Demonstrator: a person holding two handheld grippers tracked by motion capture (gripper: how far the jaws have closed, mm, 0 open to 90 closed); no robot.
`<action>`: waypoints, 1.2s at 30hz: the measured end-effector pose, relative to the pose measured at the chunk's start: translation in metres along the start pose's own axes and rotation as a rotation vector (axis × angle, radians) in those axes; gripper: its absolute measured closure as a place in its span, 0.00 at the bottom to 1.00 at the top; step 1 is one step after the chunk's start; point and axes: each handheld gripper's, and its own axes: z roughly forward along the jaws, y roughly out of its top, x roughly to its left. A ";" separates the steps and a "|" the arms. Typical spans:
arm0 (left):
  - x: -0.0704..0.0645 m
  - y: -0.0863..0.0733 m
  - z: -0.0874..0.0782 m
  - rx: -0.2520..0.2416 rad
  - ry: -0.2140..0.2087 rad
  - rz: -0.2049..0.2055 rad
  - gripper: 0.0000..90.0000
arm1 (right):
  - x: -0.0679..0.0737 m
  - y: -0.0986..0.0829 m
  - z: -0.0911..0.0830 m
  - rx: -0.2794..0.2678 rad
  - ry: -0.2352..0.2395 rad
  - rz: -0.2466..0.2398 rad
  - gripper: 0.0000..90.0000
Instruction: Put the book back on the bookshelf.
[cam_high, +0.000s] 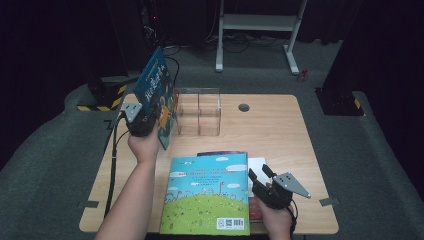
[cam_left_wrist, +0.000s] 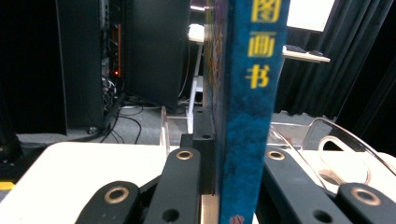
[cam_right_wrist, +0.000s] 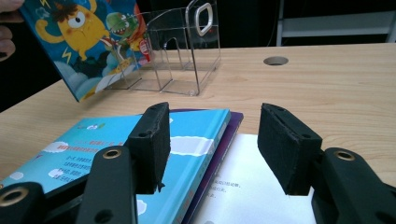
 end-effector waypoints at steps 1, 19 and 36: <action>0.001 -0.002 0.001 0.002 0.002 -0.012 0.93 | 0.000 0.000 0.000 0.002 0.001 0.002 0.49; 0.016 -0.020 -0.004 -0.003 0.014 -0.121 0.92 | 0.002 -0.001 0.002 0.010 0.004 -0.007 0.49; 0.028 -0.022 -0.002 0.036 0.012 -0.145 0.86 | 0.003 -0.001 0.002 0.010 0.005 -0.011 0.49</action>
